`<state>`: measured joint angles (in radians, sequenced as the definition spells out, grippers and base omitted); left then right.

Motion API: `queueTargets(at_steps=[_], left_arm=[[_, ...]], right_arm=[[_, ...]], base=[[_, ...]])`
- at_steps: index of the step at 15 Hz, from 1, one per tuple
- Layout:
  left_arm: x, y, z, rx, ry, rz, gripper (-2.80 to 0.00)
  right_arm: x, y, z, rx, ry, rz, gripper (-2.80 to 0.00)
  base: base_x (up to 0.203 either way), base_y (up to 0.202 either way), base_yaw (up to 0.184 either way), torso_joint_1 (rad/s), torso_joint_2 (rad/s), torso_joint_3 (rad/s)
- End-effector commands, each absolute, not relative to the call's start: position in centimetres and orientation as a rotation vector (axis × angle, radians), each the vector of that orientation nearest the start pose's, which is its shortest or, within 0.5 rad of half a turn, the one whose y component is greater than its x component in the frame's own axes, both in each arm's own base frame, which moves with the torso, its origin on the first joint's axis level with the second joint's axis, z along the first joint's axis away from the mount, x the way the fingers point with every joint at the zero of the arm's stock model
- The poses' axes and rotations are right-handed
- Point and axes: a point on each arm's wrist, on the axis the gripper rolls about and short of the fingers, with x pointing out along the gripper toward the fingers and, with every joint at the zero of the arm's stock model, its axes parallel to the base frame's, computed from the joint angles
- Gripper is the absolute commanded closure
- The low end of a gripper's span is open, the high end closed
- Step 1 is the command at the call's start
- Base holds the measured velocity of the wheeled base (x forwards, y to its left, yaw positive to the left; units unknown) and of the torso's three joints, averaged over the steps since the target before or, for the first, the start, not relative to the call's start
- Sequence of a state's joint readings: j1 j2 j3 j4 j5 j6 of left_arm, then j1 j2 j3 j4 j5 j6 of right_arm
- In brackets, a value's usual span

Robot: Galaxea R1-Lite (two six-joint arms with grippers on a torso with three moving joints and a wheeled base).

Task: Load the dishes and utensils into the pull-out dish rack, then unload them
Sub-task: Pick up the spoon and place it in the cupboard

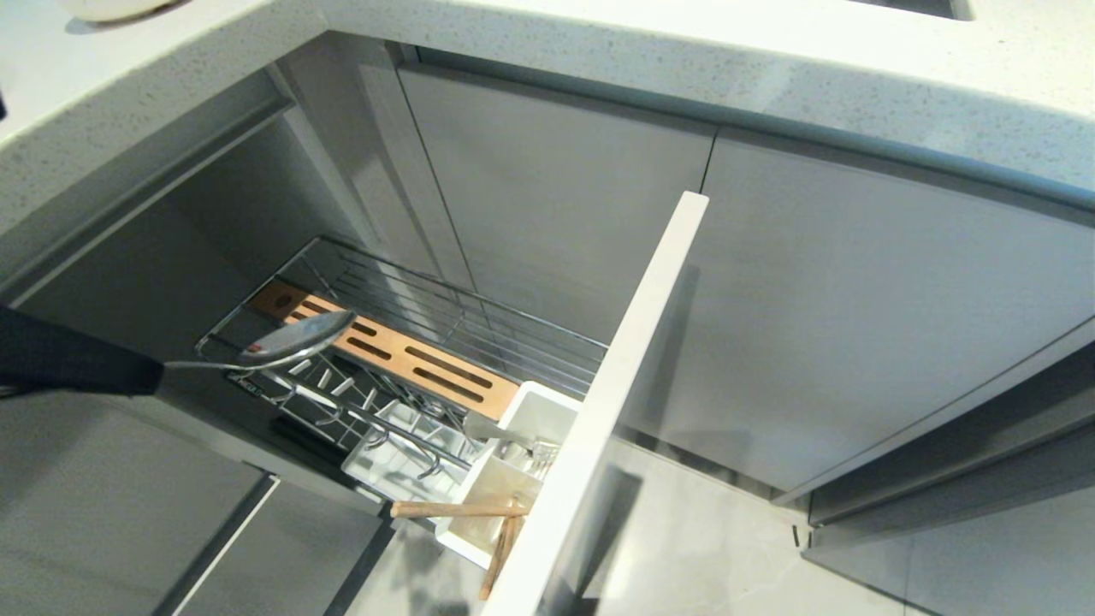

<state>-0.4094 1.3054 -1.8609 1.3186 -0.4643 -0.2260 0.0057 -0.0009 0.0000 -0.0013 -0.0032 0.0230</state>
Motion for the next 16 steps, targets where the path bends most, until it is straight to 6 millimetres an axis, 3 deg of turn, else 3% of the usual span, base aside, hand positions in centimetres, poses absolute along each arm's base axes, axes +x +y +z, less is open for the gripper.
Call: queueTargets(at_steps=[1,5,12,16], left_arm=[[11.1,-5.9,36.7,-0.220,0.970,-0.716,0.00],[13.3,-7.2,35.7,-0.181,1.113,-0.670,0.00],[17.1,-12.0,33.0,-0.029,1.250,-0.659,0.00],[18.8,-13.5,32.3,-0.099,1.253,-0.626,0.00]], right_arm=[[-2.3,0.0,7.5,0.023,0.000,0.003,0.00],[-2.3,0.0,7.5,0.023,0.000,0.003,0.00],[-2.3,0.0,7.5,0.023,0.000,0.003,0.00],[-2.3,0.0,7.5,0.023,0.000,0.003,0.00]], base=[[0.000,0.000,0.000,0.000,0.00,0.000],[0.000,0.000,0.000,0.000,0.00,0.000],[0.000,0.000,0.000,0.000,0.00,0.000],[0.000,0.000,0.000,0.000,0.00,0.000]])
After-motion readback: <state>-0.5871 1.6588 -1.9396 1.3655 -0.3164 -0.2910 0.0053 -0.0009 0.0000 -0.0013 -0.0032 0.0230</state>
